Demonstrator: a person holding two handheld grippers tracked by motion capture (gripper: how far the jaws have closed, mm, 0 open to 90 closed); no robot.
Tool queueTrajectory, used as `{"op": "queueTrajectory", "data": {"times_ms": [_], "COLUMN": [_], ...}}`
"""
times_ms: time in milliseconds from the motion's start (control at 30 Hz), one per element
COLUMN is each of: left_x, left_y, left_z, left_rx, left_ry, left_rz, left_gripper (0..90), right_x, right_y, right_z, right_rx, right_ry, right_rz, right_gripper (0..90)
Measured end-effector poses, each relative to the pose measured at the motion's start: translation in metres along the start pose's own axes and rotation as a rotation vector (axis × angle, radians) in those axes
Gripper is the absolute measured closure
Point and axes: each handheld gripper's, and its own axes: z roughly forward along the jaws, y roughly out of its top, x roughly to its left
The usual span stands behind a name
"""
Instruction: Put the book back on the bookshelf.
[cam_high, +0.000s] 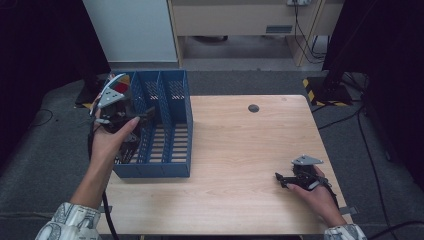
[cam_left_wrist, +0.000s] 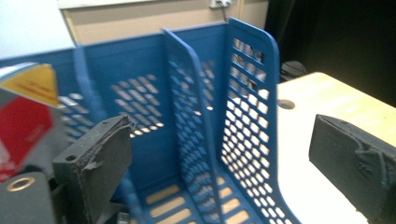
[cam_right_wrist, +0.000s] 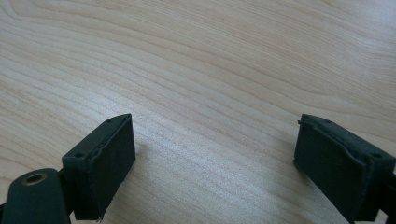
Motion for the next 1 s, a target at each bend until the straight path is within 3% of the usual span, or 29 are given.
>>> {"op": "queueTrajectory", "data": {"times_ms": [367,1000], "left_x": [-0.04,-0.1], "left_y": [-0.008,-0.037], "left_z": [0.026,0.06], "left_rx": [0.041,0.122], "left_ry": [-0.089,-0.171], "left_rz": [0.06,0.123], "left_gripper": [5.5,5.5], "right_x": [0.0,0.001], "right_y": [0.0,0.0], "right_z": [0.0,0.0], "right_rx": [0.001,-0.002], "right_ry": [0.005,0.006], "right_rz": [-0.009,-0.009], "right_gripper": [12.7,12.6]}}
